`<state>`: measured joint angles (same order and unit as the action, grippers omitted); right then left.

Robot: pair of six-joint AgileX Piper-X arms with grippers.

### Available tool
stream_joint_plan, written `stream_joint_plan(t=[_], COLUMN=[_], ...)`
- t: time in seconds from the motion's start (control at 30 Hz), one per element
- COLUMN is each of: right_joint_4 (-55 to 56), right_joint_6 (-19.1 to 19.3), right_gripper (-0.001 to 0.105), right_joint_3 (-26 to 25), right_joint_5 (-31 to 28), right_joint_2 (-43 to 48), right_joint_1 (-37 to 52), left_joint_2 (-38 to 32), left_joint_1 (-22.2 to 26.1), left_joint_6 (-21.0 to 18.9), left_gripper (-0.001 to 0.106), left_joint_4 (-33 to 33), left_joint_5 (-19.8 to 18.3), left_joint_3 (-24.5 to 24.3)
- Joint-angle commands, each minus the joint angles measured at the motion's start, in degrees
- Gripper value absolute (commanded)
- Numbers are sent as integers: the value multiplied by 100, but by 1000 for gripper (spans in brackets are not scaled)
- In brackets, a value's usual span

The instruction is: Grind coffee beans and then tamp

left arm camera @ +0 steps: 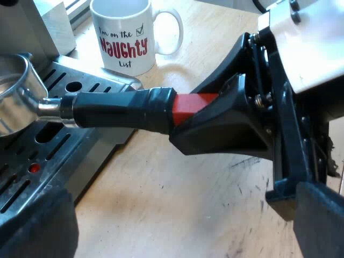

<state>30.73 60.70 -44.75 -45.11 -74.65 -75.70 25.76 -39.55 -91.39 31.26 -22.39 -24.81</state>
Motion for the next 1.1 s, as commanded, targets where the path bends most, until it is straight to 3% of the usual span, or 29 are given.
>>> stream_joint_plan(t=[0.03, 0.23, 0.4, 0.57, 1.1], right_joint_4=[-90, -13, 330, 532, 374], right_joint_6=[-54, -65, -360, -400, -527], right_gripper=[0, 0, 0, 0, 0], right_joint_3=[-72, -72, -72, -72, 630], right_joint_5=[-277, -429, -631, -671, -789], right_joint_2=[81, 156, 298, 505, 1347], right_joint_1=[0, -253, -468, -647, -1331], left_joint_2=[6, 6, 6, -88, -1601], left_joint_1=[-26, -26, -26, -26, -26], left_joint_6=[-1, -1, -1, -1, -320], left_gripper=[83, 83, 83, 83, 83], left_joint_4=[-75, 65, 469, 621, 1273], left_joint_5=[-53, -53, -33, -33, -33], left_joint_3=[-9, -78, -299, -442, -518])
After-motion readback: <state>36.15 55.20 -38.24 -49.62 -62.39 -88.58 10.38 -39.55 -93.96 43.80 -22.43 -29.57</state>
